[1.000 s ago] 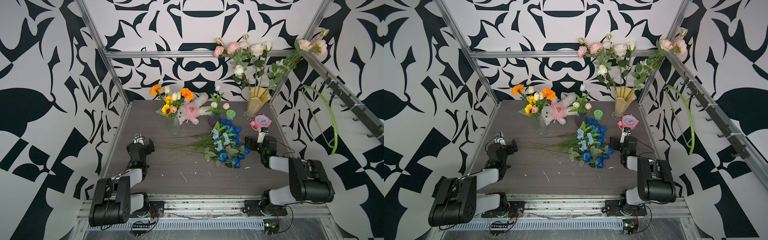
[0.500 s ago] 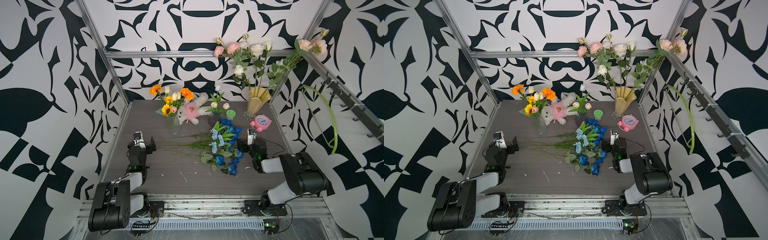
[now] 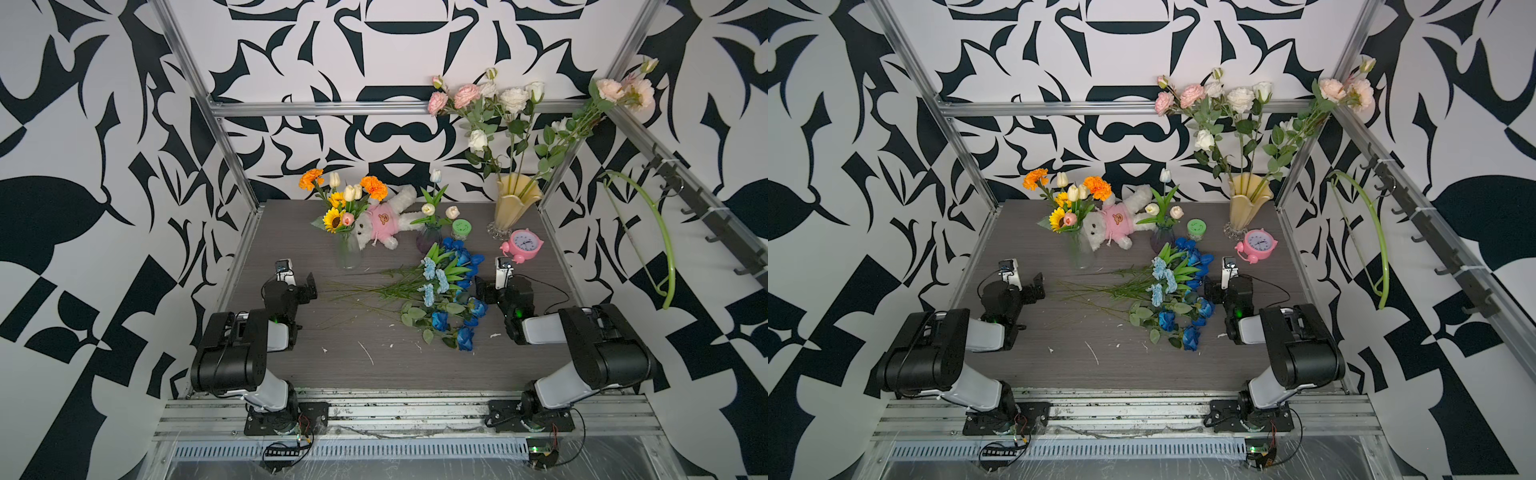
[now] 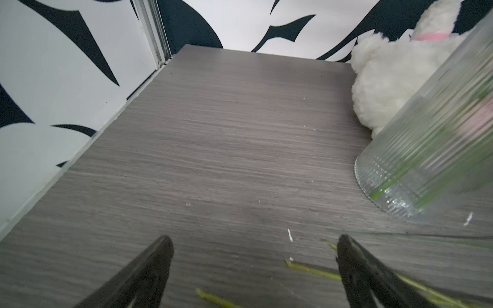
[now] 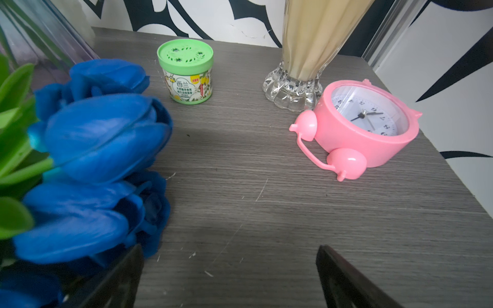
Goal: Pick out blue flowers from the vase
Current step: Reset both arms
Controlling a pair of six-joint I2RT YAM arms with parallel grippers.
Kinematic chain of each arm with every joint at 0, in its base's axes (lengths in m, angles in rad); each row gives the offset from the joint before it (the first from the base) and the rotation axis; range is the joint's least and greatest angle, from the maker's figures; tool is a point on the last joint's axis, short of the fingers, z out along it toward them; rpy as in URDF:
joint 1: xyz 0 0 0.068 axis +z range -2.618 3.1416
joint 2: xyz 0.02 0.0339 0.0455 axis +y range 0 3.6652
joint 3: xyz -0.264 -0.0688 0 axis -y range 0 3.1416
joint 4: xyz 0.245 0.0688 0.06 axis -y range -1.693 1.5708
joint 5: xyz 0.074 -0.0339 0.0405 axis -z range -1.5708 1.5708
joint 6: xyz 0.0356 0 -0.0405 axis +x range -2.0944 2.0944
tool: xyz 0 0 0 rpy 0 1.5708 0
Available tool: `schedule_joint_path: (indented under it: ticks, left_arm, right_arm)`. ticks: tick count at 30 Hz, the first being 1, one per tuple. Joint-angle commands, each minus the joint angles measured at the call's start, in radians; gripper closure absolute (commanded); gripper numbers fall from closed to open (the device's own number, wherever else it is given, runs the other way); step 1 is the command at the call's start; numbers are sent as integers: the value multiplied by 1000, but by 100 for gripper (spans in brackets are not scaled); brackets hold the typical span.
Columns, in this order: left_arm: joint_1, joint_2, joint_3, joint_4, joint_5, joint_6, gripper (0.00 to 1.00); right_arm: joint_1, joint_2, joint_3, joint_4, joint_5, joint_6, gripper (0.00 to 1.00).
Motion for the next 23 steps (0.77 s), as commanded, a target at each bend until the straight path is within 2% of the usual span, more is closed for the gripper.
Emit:
schedule_joint_path:
  ticks: [1, 23]
  left_arm:
    - [14, -6, 73, -111, 37, -11, 1]
    - [28, -4, 79, -115, 19, -38, 1]
  right_arm:
    - [2, -6, 25, 16, 22, 0, 0]
    - [-4, 3, 37, 3, 14, 9, 0]
